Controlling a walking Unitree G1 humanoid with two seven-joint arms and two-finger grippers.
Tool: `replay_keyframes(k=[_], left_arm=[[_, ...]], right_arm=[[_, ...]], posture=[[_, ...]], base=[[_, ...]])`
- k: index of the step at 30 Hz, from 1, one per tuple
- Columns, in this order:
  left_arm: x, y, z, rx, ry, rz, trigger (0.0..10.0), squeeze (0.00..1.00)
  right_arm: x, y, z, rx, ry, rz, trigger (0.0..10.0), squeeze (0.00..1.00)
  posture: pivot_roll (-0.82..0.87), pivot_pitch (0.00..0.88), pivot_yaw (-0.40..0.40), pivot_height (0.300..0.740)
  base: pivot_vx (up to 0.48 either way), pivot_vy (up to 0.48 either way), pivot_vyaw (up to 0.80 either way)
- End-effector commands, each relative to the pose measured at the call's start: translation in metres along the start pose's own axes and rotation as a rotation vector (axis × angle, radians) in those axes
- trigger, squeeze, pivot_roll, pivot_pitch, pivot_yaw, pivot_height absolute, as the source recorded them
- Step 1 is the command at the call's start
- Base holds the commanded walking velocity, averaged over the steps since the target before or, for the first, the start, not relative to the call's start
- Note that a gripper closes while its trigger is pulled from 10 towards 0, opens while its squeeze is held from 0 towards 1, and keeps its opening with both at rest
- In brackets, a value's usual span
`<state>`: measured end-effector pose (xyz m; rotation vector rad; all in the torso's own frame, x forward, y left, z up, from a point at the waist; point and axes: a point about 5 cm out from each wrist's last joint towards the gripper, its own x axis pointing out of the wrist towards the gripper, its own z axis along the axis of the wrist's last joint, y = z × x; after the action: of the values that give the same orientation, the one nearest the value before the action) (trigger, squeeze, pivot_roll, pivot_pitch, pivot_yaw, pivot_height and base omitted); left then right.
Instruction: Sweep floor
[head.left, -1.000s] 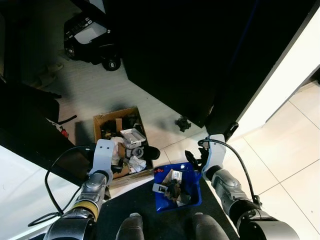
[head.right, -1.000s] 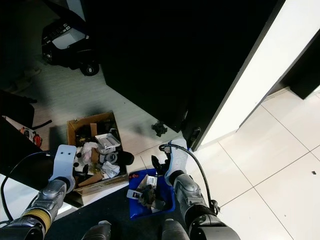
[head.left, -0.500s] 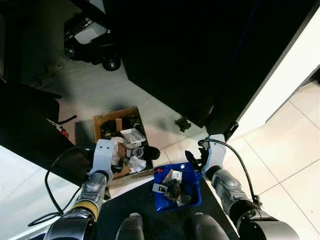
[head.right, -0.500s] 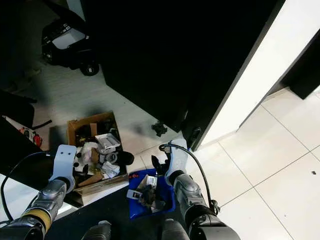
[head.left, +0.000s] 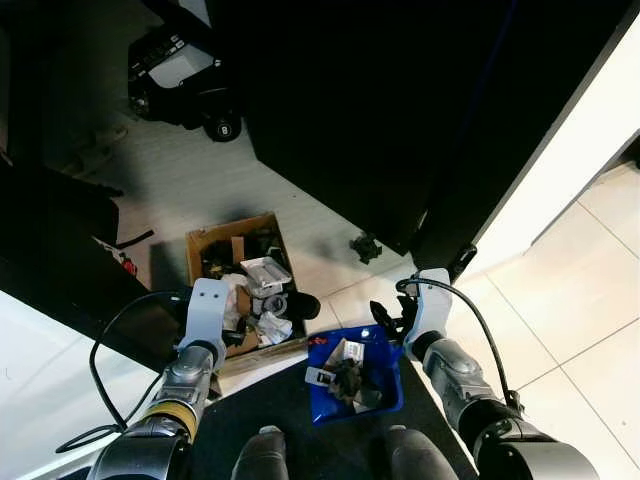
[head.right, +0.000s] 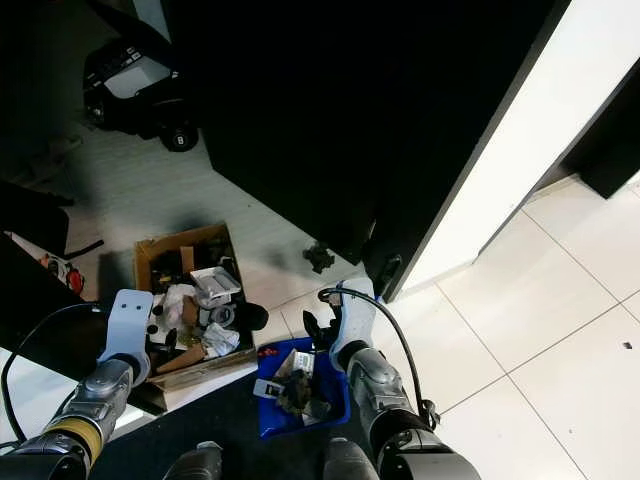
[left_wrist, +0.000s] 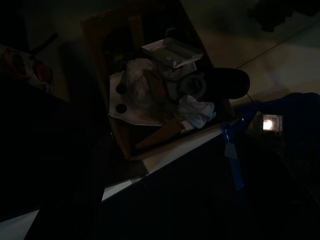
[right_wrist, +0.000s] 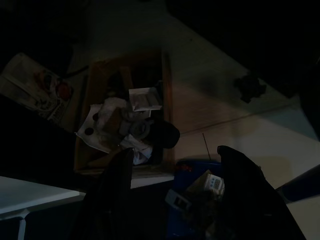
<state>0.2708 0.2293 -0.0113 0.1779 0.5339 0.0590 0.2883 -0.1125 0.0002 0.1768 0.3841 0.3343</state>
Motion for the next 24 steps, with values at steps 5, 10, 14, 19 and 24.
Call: replay_keyframes(k=[5, 10, 14, 19, 24], left_arm=[[-0.0021, -0.0029, -0.0086, -0.009, 0.036, -0.004, 10.0, 0.00], [-0.0021, -0.0029, -0.0085, -0.009, 0.036, -0.004, 10.0, 0.00], [-0.0020, -0.0030, -0.0083, -0.009, 0.034, -0.003, 10.0, 0.00], [-0.0020, -0.0032, -0.0083, -0.009, 0.033, -0.004, 10.0, 0.00], [-0.0021, -0.0032, -0.0084, -0.010, 0.033, -0.004, 10.0, 0.00]], right_arm=[[-0.0024, -0.0018, -0.0061, 0.017, 0.025, -0.014, 10.0, 0.00], [-0.0023, -0.0017, -0.0061, 0.017, 0.025, -0.013, 10.0, 0.00], [-0.0023, -0.0017, -0.0061, 0.017, 0.025, -0.014, 10.0, 0.00], [-0.0025, -0.0018, -0.0065, 0.017, 0.027, -0.014, 10.0, 0.00], [-0.0026, -0.0017, -0.0068, 0.016, 0.027, -0.013, 10.0, 0.00]], posture=[[-0.09, 0.109, 0.007, 0.740], [-0.09, 0.106, 0.007, 0.740], [-0.09, 0.104, 0.007, 0.740], [-0.09, 0.103, 0.005, 0.740], [-0.09, 0.104, 0.004, 0.740]], base=[[0.000, 0.000, 0.00], [0.000, 0.000, 0.00], [0.000, 0.000, 0.00], [0.000, 0.000, 0.00], [0.000, 0.000, 0.00]])
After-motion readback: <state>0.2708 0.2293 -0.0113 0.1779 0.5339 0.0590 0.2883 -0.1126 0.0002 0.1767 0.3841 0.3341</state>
